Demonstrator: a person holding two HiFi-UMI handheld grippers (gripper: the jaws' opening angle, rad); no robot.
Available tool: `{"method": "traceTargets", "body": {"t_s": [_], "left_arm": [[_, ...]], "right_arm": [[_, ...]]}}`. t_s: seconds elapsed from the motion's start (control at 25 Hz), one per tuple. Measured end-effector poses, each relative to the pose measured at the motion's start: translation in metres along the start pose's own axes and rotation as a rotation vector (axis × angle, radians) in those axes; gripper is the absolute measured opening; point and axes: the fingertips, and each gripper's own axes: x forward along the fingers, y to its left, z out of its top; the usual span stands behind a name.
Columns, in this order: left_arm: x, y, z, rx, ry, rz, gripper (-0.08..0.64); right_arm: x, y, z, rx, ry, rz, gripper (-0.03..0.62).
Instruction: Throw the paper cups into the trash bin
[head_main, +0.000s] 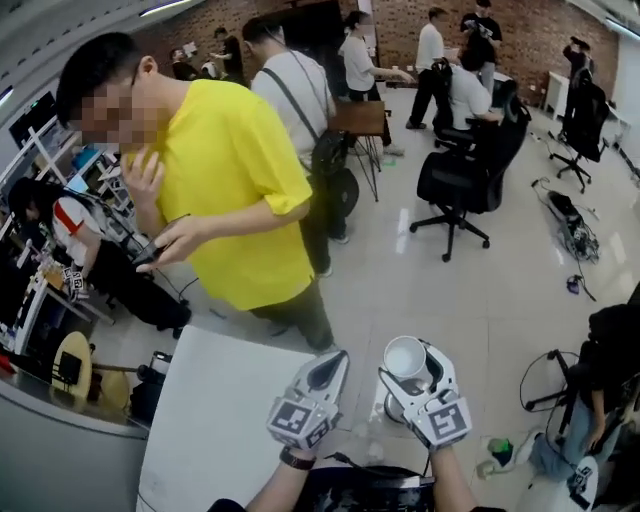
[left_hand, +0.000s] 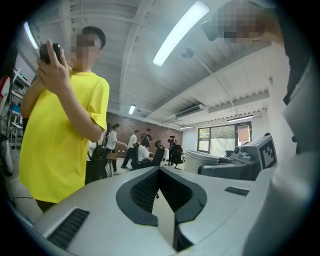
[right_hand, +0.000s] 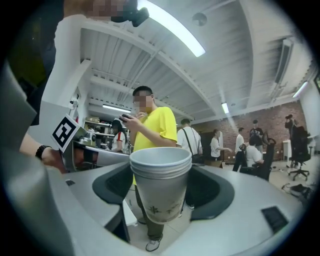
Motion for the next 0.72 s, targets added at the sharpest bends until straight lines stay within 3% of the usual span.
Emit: {"method": "traceTargets", "body": {"t_s": [0.36,0.72], "left_arm": [[0.077,-0.003,-0.015,-0.014,0.038,-0.150,0.000],[0.121,-0.018,-0.071,-0.068,0.129,-0.229,0.000]], "right_arm": [[-0.007,-0.073,-0.025,0.045,0.046,-0.186,0.357],[-0.033,-0.109,-0.085,0.101,0.149,-0.280,0.357]]}}
